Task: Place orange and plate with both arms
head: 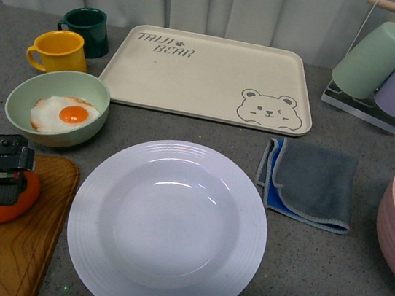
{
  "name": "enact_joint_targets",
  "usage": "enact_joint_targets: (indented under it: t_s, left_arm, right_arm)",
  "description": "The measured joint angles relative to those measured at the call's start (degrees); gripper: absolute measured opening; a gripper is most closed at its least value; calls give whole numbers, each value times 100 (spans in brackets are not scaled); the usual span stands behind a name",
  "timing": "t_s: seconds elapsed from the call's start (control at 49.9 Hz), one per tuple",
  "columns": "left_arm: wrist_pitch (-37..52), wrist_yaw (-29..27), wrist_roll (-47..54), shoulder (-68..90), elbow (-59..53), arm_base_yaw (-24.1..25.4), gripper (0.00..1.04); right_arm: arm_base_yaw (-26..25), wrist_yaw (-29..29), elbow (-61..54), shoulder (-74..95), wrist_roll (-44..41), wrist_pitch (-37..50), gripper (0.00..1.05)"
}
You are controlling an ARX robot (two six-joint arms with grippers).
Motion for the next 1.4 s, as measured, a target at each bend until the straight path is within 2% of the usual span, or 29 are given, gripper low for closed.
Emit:
enact_joint_targets:
  t_s: [0.14, 0.26, 0.501, 0.701, 0.901, 1.041, 1.402]
  left_arm:
    - [-4, -20, 11, -20, 0, 52, 59]
    - [-4, -61, 4, -232, -26, 55, 54]
    - [-332, -186, 22, -1209, -101, -197, 52]
    - [-485, -52, -125, -1565, -101, -765, 52]
    - [-61, -149, -378, -1058, 109, -1606, 52]
    - [109, -201, -490, -531, 402, -2017, 52]
    - [385, -214, -501, 699, 1036, -2332, 52]
  right_arm:
    - [0, 2, 0, 0, 0, 0, 95]
    - [0, 2, 0, 0, 0, 0, 95]
    - [0, 2, 0, 0, 0, 0, 95]
    - [0, 0, 0, 0, 0, 0, 95]
    - [0, 2, 0, 0, 0, 0, 95]
    - [0, 2, 0, 0, 0, 0, 95]
    - [0, 2, 0, 0, 0, 0, 95]
